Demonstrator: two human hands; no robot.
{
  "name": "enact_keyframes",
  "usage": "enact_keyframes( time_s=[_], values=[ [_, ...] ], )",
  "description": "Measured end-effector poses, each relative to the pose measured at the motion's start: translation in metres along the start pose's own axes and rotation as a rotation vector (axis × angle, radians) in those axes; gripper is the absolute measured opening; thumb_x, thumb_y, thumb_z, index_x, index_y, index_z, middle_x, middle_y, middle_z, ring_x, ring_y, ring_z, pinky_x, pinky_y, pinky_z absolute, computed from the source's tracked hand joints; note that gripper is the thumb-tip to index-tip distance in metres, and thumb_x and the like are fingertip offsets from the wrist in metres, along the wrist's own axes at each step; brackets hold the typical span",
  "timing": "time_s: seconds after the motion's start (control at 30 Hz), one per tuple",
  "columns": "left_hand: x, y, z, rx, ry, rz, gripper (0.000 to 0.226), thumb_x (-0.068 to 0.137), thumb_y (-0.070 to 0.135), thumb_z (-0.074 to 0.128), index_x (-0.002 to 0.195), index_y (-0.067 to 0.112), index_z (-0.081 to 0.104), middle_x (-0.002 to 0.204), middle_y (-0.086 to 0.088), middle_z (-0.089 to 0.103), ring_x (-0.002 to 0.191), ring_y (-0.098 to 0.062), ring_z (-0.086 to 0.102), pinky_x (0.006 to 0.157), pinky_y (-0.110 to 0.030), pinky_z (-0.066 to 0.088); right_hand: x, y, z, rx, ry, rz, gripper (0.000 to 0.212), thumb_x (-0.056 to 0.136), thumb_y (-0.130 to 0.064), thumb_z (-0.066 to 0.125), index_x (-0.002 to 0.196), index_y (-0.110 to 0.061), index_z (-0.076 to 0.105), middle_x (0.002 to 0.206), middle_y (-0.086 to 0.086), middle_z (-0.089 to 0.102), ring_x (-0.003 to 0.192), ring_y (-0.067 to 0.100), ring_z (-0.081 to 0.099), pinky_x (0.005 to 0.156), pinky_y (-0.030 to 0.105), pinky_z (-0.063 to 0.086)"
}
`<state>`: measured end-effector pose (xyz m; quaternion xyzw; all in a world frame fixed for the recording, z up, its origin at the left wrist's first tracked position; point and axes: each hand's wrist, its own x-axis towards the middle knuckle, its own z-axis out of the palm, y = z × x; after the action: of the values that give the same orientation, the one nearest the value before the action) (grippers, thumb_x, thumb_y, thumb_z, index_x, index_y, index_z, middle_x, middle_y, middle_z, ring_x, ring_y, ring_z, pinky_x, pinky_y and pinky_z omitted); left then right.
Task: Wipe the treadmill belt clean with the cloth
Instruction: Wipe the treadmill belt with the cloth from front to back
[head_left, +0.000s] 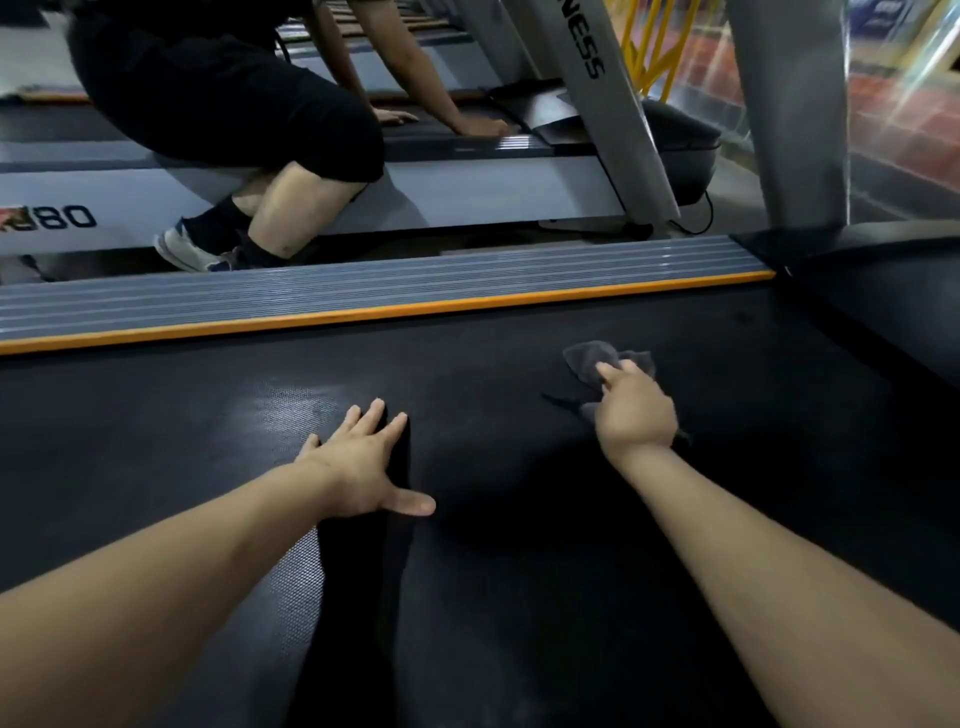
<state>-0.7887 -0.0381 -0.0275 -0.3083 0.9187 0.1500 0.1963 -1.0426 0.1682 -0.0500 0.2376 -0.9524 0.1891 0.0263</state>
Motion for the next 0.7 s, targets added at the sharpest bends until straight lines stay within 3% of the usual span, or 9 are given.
enact_keyframes(
  time_s=[0.13, 0.23, 0.33, 0.4, 0.53, 0.6, 0.7],
  values=[
    [0.004, 0.004, 0.001, -0.007, 0.005, -0.021, 0.134, 0.062, 0.083, 0.072, 0.161, 0.035, -0.004, 0.168, 0.007, -0.021, 0.155, -0.020, -0.019, 0.120, -0.066, 0.006, -0.033, -0.071, 0.028, 0.028, -0.028, -0.139, 0.046, 0.075, -0.031, 0.077, 0.120, -0.028, 0.063, 0.125, 0.002, 0.057, 0.118, 0.028, 0.054, 0.095, 0.034, 0.044],
    [0.002, 0.003, 0.004, -0.033, 0.008, -0.027, 0.133, 0.063, 0.083, 0.072, 0.161, 0.036, -0.005, 0.167, 0.007, -0.023, 0.154, -0.019, -0.021, 0.121, -0.065, 0.002, -0.071, -0.125, 0.050, 0.101, -0.068, -0.345, 0.033, 0.091, -0.024, 0.058, 0.123, -0.032, 0.061, 0.136, -0.001, 0.053, 0.129, 0.026, 0.046, 0.105, 0.033, 0.039],
    [0.001, 0.006, 0.003, -0.015, -0.002, -0.049, 0.131, 0.065, 0.083, 0.070, 0.161, 0.035, -0.006, 0.167, 0.006, -0.025, 0.154, -0.021, -0.021, 0.120, -0.068, 0.001, -0.074, -0.119, 0.046, 0.219, -0.185, -0.468, 0.037, 0.099, -0.029, 0.047, 0.134, -0.038, 0.056, 0.151, -0.009, 0.043, 0.140, 0.014, 0.036, 0.111, 0.023, 0.027],
    [-0.002, 0.011, 0.001, 0.028, 0.014, -0.067, 0.128, 0.066, 0.083, 0.069, 0.161, 0.036, -0.002, 0.169, 0.003, -0.019, 0.156, -0.024, -0.016, 0.119, -0.069, 0.005, -0.058, -0.083, 0.034, 0.199, -0.190, -0.487, 0.040, 0.095, -0.033, 0.050, 0.134, -0.037, 0.057, 0.152, -0.009, 0.044, 0.140, 0.012, 0.038, 0.110, 0.020, 0.025],
    [-0.019, 0.018, 0.003, 0.001, 0.125, -0.048, 0.105, 0.070, 0.078, 0.071, 0.155, 0.040, 0.024, 0.166, 0.000, 0.013, 0.153, -0.026, 0.011, 0.115, -0.069, 0.023, -0.020, 0.010, 0.005, 0.076, -0.022, -0.137, 0.041, 0.098, -0.023, 0.051, 0.137, -0.034, 0.056, 0.153, -0.003, 0.043, 0.136, 0.024, 0.044, 0.107, 0.031, 0.034],
    [-0.026, 0.016, 0.005, -0.051, 0.081, -0.053, 0.108, 0.069, 0.076, 0.074, 0.157, 0.041, 0.021, 0.167, 0.004, 0.006, 0.155, -0.022, 0.004, 0.111, -0.075, 0.022, -0.019, 0.022, -0.002, 0.049, 0.023, -0.005, 0.042, 0.099, -0.020, 0.047, 0.138, -0.032, 0.054, 0.153, -0.002, 0.043, 0.134, 0.026, 0.045, 0.105, 0.034, 0.036],
    [-0.029, 0.010, 0.011, -0.064, -0.048, -0.058, 0.131, 0.062, 0.077, 0.078, 0.161, 0.038, 0.000, 0.167, 0.012, -0.020, 0.155, -0.015, -0.018, 0.110, -0.081, 0.012, -0.039, -0.022, 0.017, 0.101, 0.051, 0.052, 0.039, 0.101, -0.019, 0.046, 0.138, -0.027, 0.056, 0.154, 0.001, 0.042, 0.139, 0.022, 0.039, 0.112, 0.028, 0.028]
  ],
)
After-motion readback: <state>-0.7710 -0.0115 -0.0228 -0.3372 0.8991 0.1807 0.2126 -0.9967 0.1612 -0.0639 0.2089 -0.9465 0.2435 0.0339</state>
